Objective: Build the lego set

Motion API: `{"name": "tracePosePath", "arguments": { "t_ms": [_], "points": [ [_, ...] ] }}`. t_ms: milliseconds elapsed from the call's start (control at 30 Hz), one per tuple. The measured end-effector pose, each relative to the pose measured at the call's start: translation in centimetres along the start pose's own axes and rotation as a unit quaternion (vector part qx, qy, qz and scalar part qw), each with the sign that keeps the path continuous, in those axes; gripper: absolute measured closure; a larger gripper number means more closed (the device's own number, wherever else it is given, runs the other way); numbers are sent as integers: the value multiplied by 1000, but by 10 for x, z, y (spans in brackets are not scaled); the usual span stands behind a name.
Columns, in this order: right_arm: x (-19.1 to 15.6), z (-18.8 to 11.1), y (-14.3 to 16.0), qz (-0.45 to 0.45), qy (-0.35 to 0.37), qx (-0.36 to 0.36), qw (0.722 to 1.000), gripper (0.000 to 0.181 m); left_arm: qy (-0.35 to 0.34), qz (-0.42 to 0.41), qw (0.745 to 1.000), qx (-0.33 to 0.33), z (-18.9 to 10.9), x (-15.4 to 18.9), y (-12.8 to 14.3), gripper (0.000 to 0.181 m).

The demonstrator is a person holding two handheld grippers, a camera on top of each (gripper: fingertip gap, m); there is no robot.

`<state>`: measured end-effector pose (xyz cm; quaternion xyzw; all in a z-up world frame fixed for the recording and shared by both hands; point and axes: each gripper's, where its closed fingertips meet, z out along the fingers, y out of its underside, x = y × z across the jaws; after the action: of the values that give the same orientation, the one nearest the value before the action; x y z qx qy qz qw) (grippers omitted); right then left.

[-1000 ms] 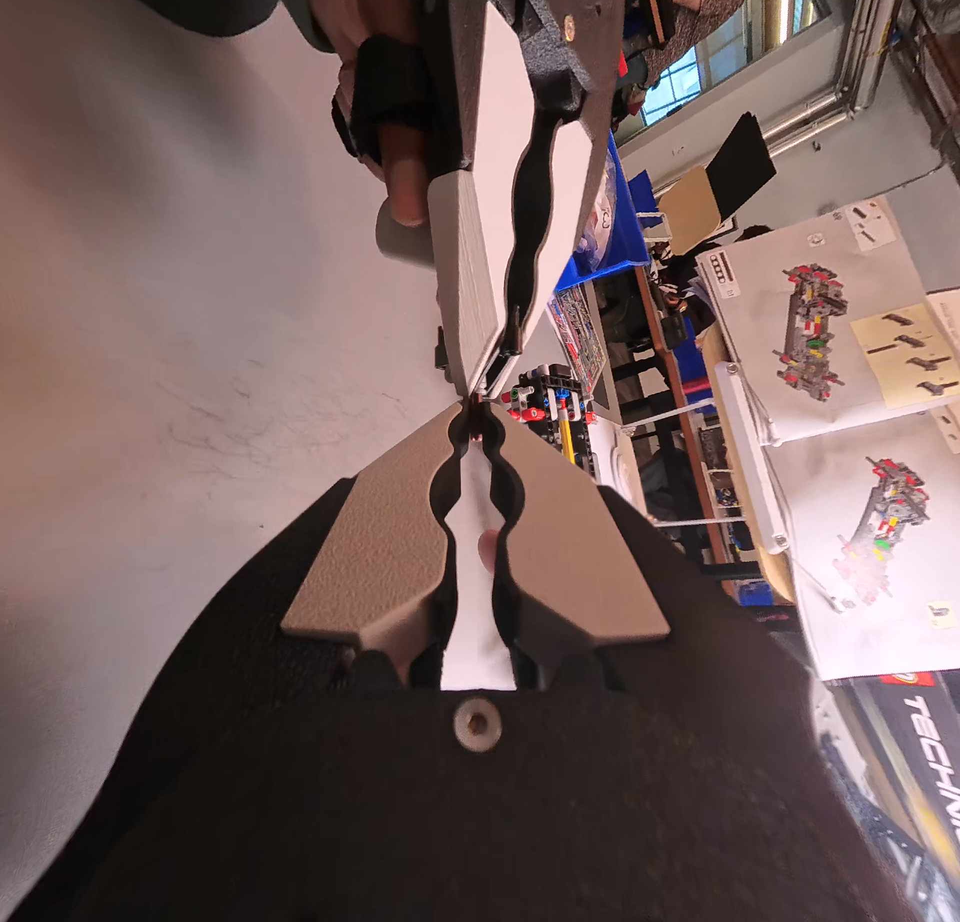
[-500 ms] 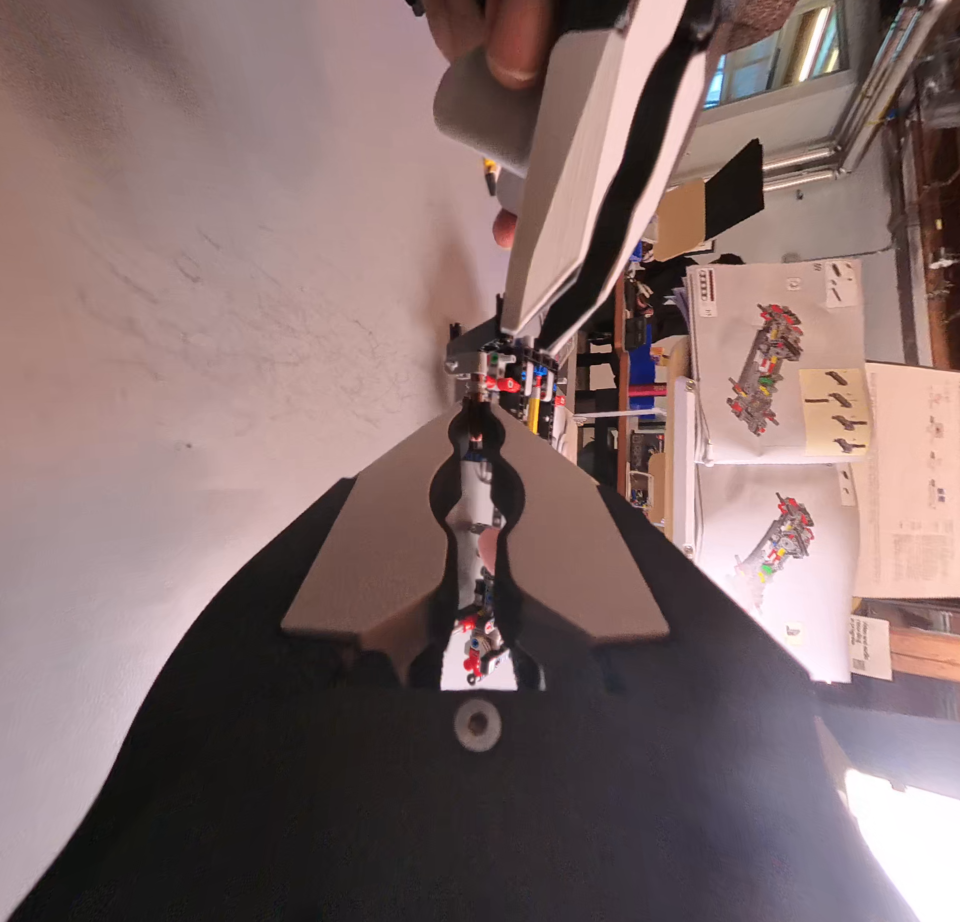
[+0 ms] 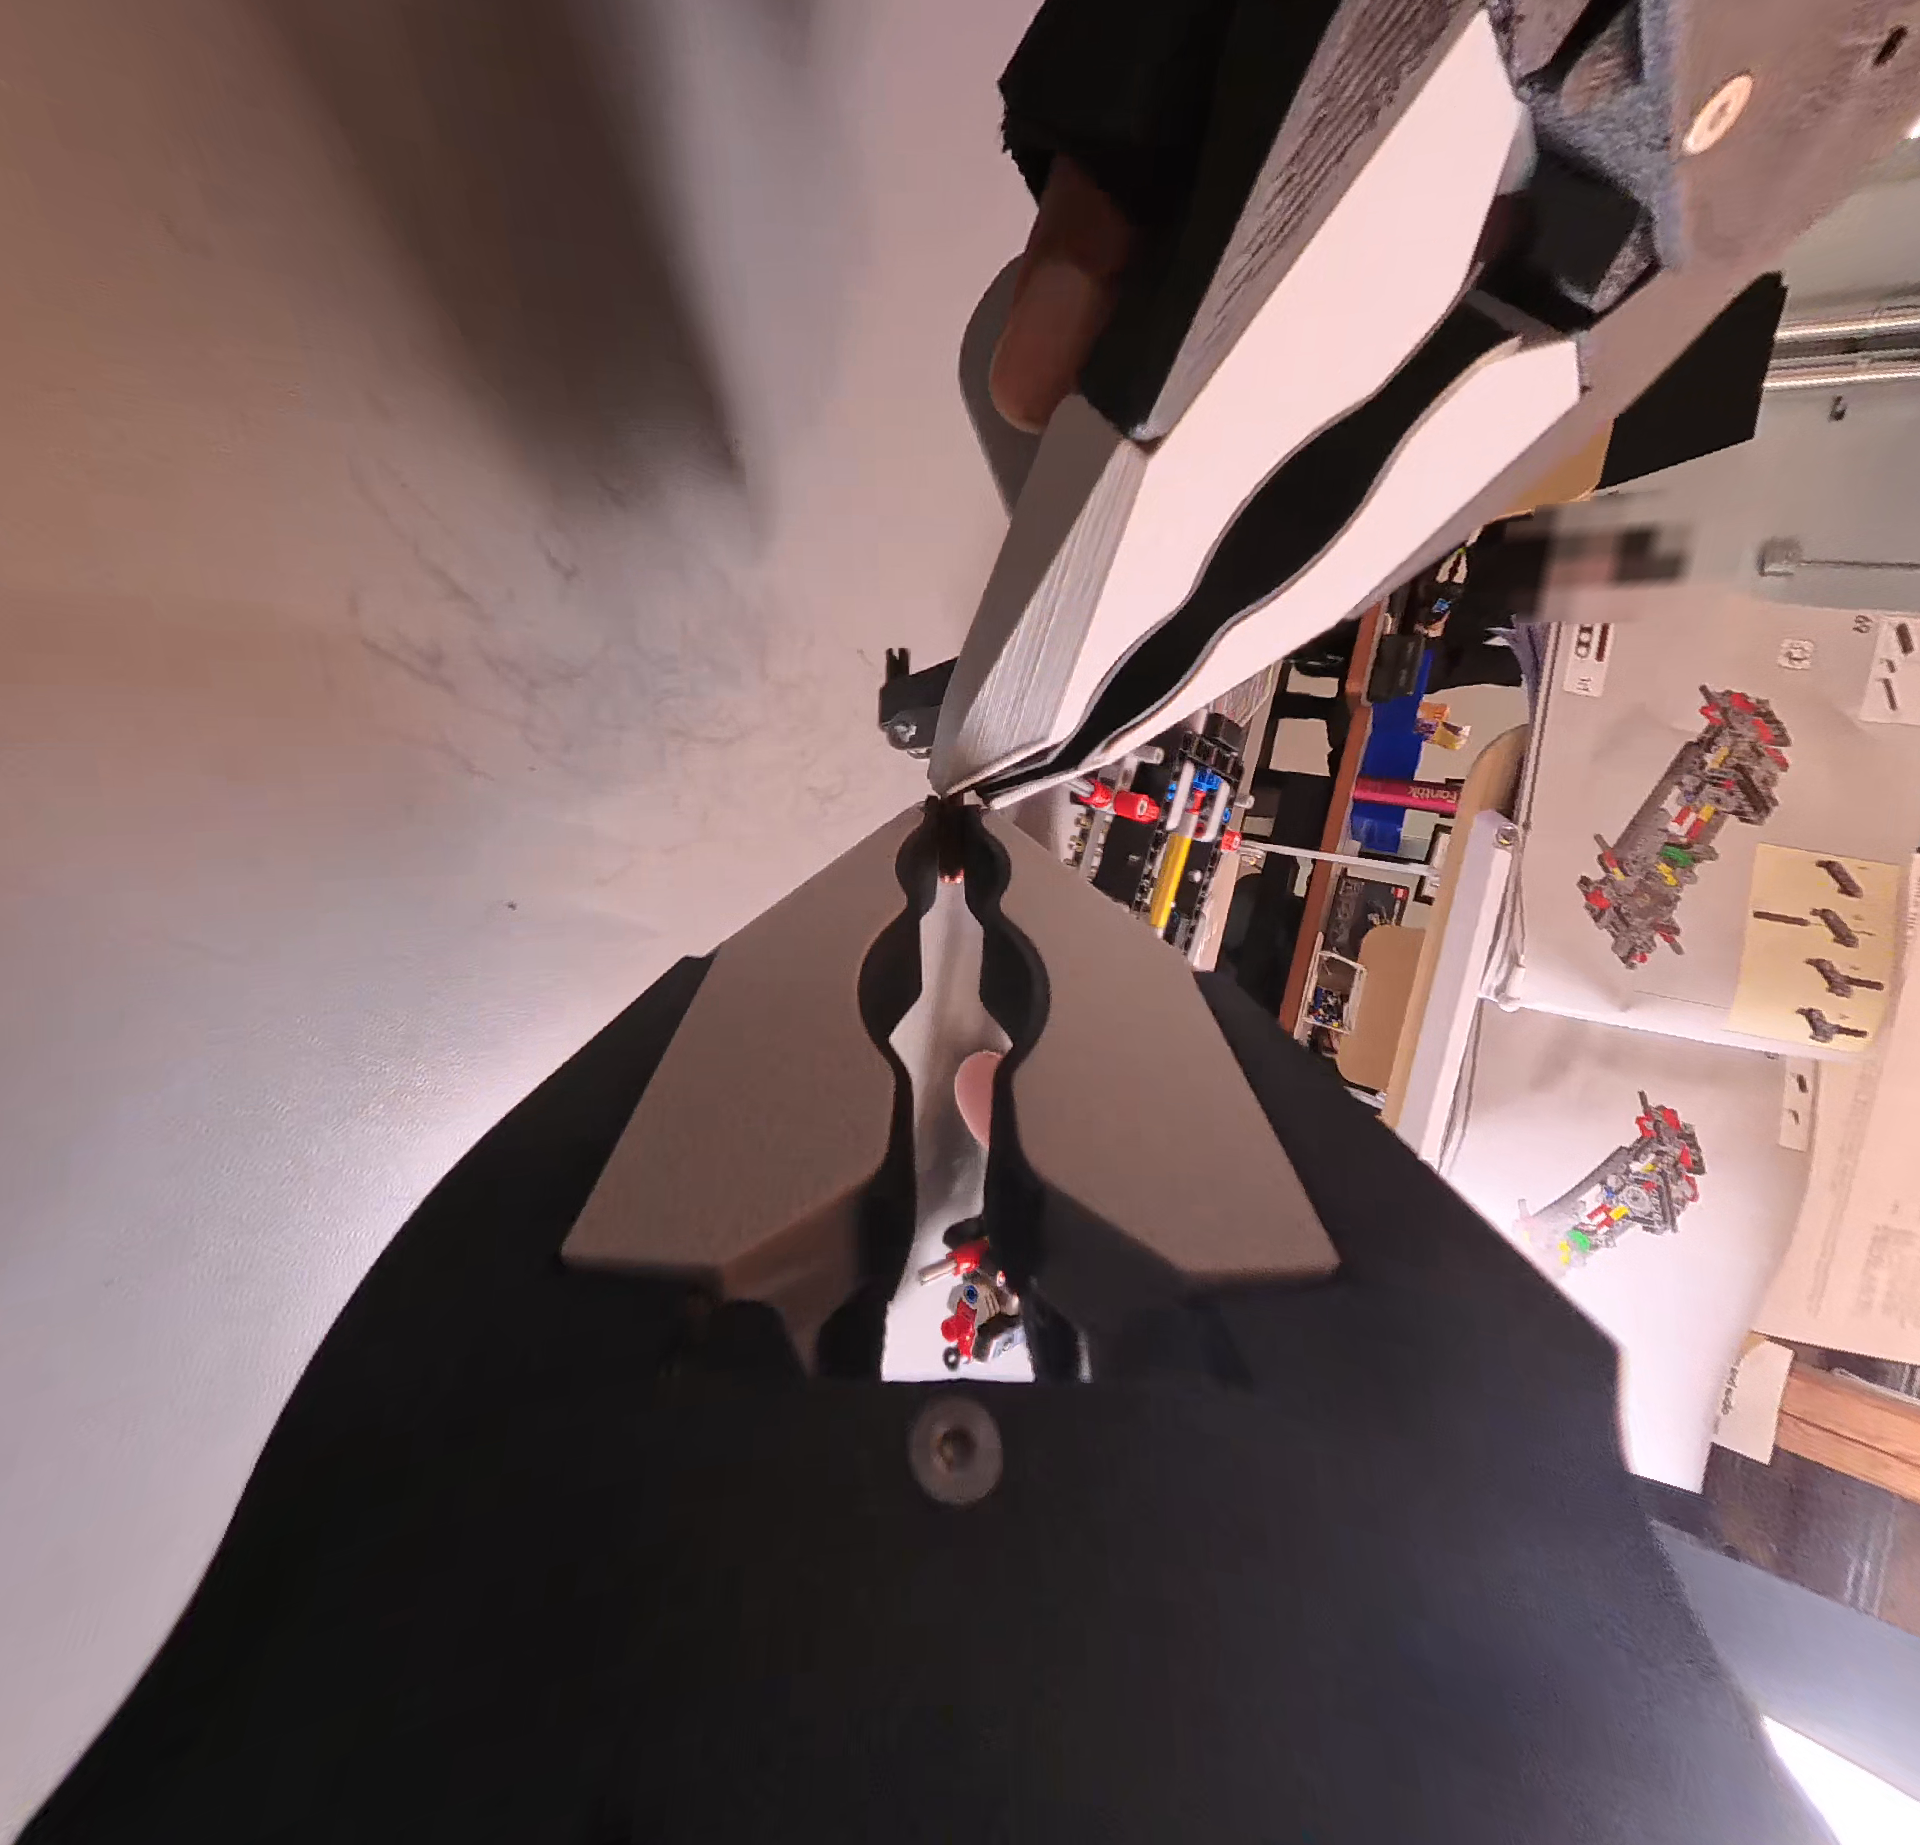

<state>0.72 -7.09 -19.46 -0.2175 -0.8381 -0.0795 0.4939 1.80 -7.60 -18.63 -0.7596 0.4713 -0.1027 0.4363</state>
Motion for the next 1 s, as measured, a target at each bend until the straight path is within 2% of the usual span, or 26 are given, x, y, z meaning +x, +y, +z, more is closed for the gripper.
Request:
{"name": "tracePosePath", "arguments": {
  "t_ms": [33,367,567,767,833,867,933,1000],
  "points": [
    [-1,0,0,2,-3,-2,1000,181,-1,4,1000,-6,0,0,1,177],
    [-25,8,-6,-2,-53,-15,998,181,13,47,994,-94,11,14,25,178],
    [-22,7,-4,9,-51,-14,999,181,-3,69,989,-134,10,9,35,181],
    [-20,2,-6,29,-56,-3,998,180,15,39,993,-107,5,8,30,181],
    [-17,0,-4,35,-55,-2,998,180,20,27,996,-83,3,8,26,181],
    [-17,0,-2,36,-55,-6,998,180,33,8,997,-64,1,10,22,173],
    [-19,1,-3,38,-56,2,998,180,45,-9,999,-24,-4,10,10,170],
    [-17,0,-6,35,-48,10,998,180,38,0,999,-21,-4,7,9,170]
  ]
}}
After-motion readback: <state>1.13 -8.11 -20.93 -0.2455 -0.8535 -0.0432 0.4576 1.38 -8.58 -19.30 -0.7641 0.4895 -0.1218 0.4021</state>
